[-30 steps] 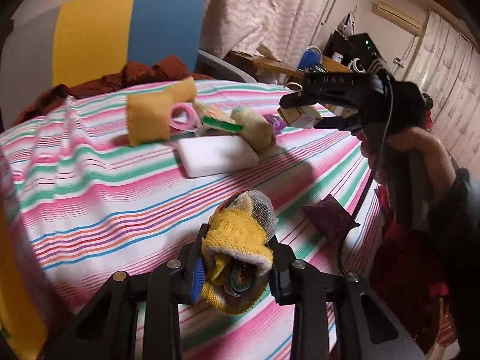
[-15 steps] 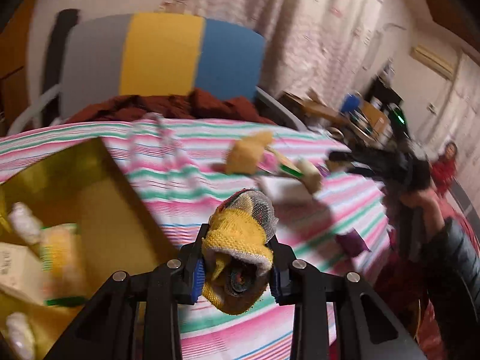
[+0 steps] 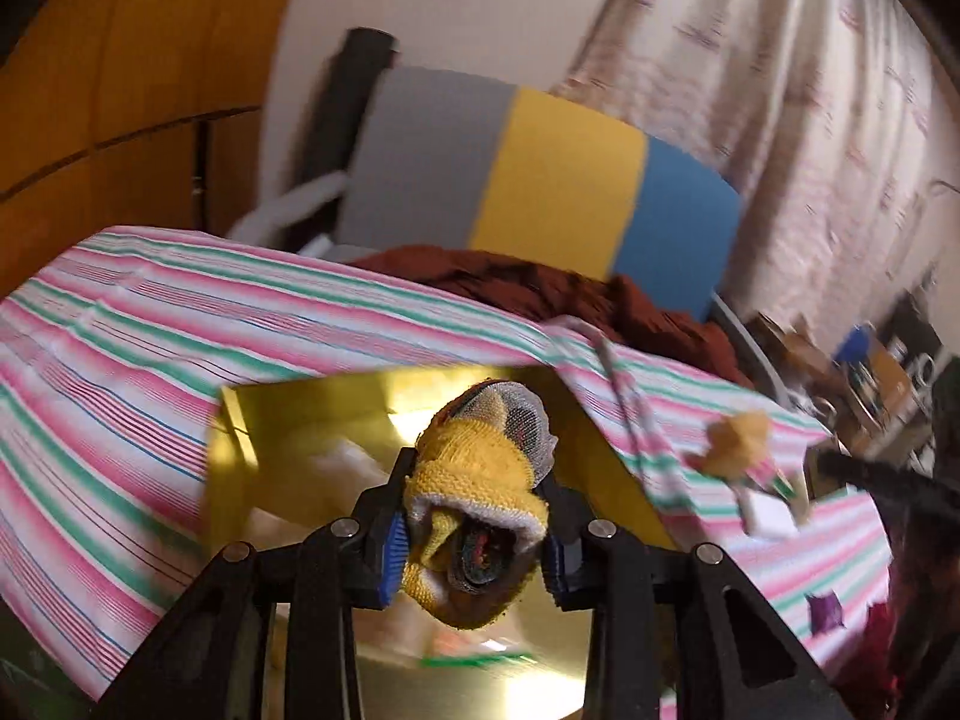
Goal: Organize objects
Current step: 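Carry the yellow pouch and green-labelled box toward the gold tray with both tools, then lower the box and pouch into the gold tray and open both tools, then move both tools from the tray back toward the remaining items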
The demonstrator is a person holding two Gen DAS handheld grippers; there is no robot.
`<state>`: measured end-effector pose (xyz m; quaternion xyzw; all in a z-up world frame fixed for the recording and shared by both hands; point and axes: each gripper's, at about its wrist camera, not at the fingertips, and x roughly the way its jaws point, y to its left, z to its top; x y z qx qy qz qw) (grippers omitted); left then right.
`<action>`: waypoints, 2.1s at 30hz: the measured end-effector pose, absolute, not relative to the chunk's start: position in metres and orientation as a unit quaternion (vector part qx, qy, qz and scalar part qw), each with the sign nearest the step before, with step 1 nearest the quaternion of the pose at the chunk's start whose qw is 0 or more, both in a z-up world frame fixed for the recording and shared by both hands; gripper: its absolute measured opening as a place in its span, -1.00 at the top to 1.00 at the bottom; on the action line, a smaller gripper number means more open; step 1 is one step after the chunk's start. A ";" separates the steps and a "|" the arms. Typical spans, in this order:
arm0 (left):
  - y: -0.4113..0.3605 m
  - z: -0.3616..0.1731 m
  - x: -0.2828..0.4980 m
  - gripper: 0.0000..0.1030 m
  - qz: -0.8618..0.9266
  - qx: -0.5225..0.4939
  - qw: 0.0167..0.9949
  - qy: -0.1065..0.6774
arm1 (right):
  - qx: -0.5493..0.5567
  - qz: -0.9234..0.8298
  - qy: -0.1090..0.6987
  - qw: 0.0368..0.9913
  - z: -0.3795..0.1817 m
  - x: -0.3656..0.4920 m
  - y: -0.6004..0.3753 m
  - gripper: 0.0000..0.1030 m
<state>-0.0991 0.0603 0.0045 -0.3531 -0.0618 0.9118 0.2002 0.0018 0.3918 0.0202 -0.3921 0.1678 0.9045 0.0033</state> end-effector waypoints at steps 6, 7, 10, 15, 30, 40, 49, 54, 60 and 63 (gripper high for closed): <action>0.032 -0.005 -0.134 0.23 0.911 -0.373 0.163 -0.067 | -0.426 0.891 0.147 -0.052 0.008 -0.048 0.316 -0.49; 0.031 -0.006 -0.137 0.21 0.911 -0.374 0.159 -0.066 | -0.430 0.889 0.146 -0.061 0.006 -0.058 0.302 -0.49; 0.025 -0.009 -0.142 0.11 0.915 -0.374 0.142 -0.055 | -0.431 0.887 0.153 -0.072 0.007 -0.080 0.278 -0.50; 0.013 -0.012 -0.143 0.01 0.911 -0.380 0.137 -0.084 | -0.416 0.887 0.184 -0.085 0.015 -0.104 0.261 -0.91; 0.017 -0.008 -0.073 0.01 0.927 -0.355 0.110 -0.050 | -0.429 0.896 0.100 -0.051 -0.006 -0.058 0.239 -0.99; 0.034 -0.003 -0.046 0.01 0.929 -0.351 0.116 -0.018 | -0.387 0.921 0.040 -0.007 0.001 -0.020 0.234 -0.99; 0.054 -0.001 -0.034 0.01 0.925 -0.350 0.145 0.009 | -0.381 0.923 0.038 0.020 0.000 -0.002 0.255 -0.99; 0.066 -0.003 -0.030 0.01 0.921 -0.355 0.159 0.017 | -0.380 0.923 0.037 0.037 0.001 0.005 0.269 -0.99; 0.078 -0.006 -0.026 0.01 0.914 -0.361 0.181 0.024 | -0.384 0.920 0.040 0.060 -0.001 0.008 0.290 -0.99; 0.084 -0.009 -0.024 0.01 0.911 -0.364 0.193 0.027 | -0.387 0.918 0.046 0.071 -0.004 0.011 0.304 -0.99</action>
